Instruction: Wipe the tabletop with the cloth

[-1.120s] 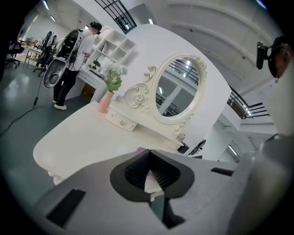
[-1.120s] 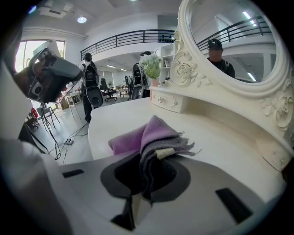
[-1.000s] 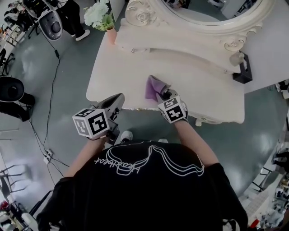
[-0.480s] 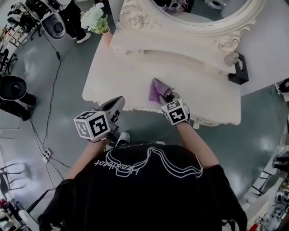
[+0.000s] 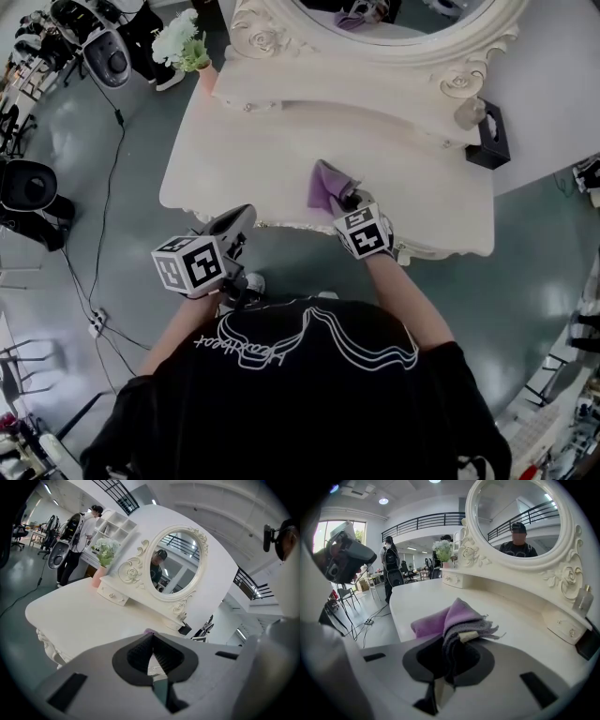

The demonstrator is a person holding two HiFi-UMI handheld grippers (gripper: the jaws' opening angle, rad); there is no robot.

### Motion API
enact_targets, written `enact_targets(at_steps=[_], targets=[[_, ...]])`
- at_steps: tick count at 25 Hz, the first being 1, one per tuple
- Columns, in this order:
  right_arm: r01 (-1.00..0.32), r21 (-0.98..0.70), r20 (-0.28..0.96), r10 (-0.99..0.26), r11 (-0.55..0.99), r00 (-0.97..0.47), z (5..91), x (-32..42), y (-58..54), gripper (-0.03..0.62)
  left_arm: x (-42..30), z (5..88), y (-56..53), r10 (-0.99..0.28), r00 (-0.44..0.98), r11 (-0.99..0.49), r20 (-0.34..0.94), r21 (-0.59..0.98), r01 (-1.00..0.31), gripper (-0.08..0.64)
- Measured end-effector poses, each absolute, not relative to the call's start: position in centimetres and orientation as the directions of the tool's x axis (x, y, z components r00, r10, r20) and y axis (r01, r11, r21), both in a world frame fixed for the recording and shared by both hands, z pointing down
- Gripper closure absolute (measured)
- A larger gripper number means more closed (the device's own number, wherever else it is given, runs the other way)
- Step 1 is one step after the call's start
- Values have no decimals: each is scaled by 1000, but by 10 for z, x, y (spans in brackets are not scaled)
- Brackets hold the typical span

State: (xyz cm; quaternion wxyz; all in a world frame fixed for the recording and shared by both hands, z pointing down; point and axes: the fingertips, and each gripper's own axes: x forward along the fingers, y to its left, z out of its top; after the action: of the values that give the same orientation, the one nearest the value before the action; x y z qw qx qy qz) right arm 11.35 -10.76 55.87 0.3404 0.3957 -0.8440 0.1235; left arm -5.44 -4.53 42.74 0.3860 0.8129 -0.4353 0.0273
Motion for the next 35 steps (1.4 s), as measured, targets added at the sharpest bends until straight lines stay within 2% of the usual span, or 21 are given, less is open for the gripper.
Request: enact_targets(at_steps=[35], targets=[[-795,61,673,-613,603,-413,558,254,-83,546,80,426,-15,-643,672,-384,367,605,-697,556]])
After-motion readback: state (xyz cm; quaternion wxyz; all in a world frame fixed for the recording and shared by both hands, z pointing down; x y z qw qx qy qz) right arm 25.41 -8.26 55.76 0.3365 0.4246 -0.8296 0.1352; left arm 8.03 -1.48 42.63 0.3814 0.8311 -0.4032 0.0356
